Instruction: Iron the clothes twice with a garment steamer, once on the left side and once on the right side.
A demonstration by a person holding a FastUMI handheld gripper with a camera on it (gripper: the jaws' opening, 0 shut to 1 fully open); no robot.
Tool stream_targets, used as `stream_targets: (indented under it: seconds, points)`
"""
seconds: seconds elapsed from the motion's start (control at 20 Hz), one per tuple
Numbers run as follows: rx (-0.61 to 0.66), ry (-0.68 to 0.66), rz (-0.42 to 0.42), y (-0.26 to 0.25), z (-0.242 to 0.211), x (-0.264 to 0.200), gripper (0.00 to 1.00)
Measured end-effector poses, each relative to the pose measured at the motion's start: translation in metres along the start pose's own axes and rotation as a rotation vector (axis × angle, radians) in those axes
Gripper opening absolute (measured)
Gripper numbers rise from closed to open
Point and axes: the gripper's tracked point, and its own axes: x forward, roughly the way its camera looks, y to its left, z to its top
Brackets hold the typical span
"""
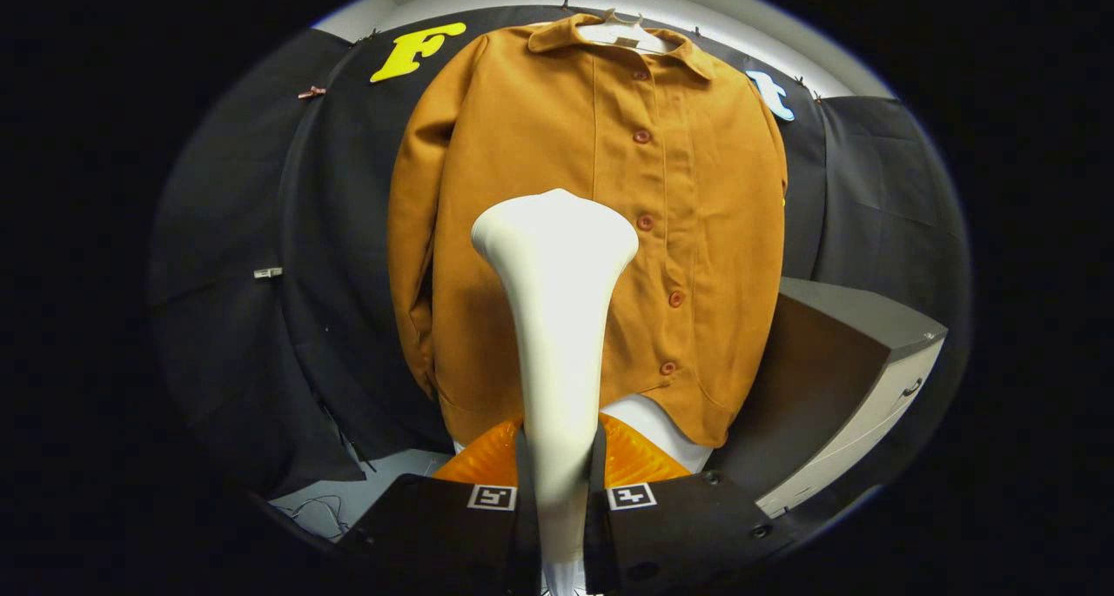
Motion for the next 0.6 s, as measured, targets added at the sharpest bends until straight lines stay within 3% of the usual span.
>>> stream_targets:
  seconds: [0.6]
  points:
    - [0.006, -0.092, 0.000, -0.043, 0.092, -0.075, 0.23]
